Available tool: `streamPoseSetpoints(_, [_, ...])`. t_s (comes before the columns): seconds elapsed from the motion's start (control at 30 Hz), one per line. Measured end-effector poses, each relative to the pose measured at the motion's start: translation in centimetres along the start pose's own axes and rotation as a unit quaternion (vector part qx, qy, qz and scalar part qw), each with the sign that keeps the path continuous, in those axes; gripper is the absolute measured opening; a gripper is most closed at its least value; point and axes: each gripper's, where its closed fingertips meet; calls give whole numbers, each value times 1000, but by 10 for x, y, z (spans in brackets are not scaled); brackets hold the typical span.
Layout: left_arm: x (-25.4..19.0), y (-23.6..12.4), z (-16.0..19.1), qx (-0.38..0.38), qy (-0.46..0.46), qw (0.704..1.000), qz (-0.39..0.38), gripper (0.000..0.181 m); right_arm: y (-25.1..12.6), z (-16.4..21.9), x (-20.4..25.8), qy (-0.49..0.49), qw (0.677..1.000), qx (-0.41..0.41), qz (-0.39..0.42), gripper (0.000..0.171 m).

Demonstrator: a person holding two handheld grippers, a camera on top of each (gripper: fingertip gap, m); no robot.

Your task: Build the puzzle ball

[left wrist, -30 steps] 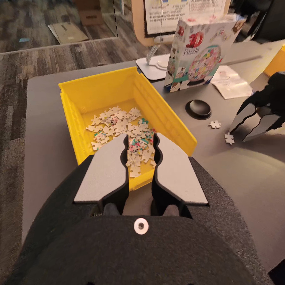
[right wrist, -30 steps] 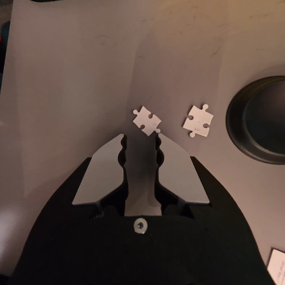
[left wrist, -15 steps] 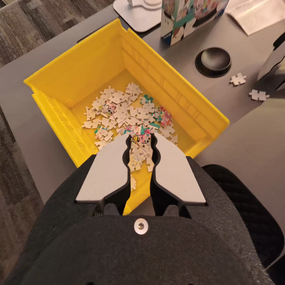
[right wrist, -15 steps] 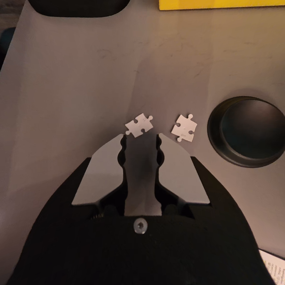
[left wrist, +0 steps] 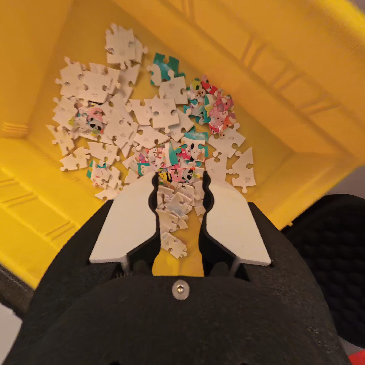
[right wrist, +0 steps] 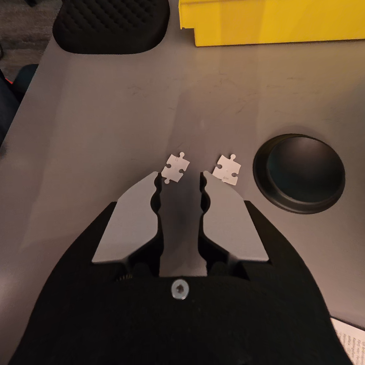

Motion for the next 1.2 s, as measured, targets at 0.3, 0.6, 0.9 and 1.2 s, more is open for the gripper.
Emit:
streamPoseSetpoints(0.3, [-4, 19, 2, 13, 2, 1000, -23, 46, -5, 0, 2, -2, 1000, -2, -5, 38])
streamPoseSetpoints(0.6, [-1, 19, 10, 4, -18, 1000, -7, 37, -4, 0, 5, -7, 1000, 2, -10, 38])
streamPoseSetpoints(0.9, [-3, 3, 4, -36, -26, 999, 29, 17, -4, -2, 7, -8, 1000, 1, -15, 38])
streamPoseSetpoints(1.2, [15, -10, 2, -45, -35, 998, 4, 4, -5, -3, 9, -13, 1000, -2, -19, 38])
Point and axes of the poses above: each gripper's, where its closed fingertips meet, y out along the fingers, z out of its underside, x = y × z across the jaws, and after that the axes turned 13 degrees about x, right-handed
